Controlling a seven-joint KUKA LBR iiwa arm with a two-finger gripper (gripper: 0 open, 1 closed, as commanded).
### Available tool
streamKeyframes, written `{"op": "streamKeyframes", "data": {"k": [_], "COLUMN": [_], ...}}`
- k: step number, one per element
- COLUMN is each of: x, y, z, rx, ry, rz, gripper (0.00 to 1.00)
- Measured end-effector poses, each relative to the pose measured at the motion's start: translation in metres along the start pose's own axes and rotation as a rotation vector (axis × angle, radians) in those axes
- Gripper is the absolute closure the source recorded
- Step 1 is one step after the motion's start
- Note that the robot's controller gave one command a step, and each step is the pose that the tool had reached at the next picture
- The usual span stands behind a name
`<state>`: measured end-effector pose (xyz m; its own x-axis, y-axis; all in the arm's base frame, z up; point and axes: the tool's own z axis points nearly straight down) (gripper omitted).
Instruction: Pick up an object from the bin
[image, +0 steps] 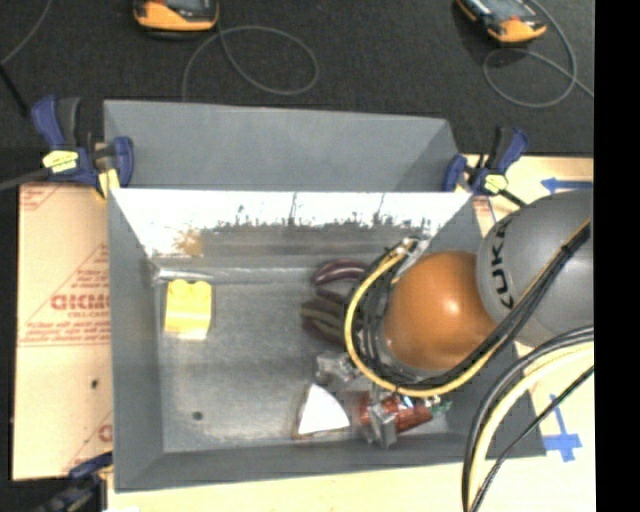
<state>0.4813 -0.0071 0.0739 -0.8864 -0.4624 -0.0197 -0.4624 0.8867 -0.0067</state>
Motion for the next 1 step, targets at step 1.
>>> {"op": "streamKeyframes", "data": {"k": [1], "x": [0.0008], "y": [-0.0018], "z": [-0.0085], "rx": [-0.002], "ry": [0.004], "rz": [-0.029], "gripper": [0.0]}}
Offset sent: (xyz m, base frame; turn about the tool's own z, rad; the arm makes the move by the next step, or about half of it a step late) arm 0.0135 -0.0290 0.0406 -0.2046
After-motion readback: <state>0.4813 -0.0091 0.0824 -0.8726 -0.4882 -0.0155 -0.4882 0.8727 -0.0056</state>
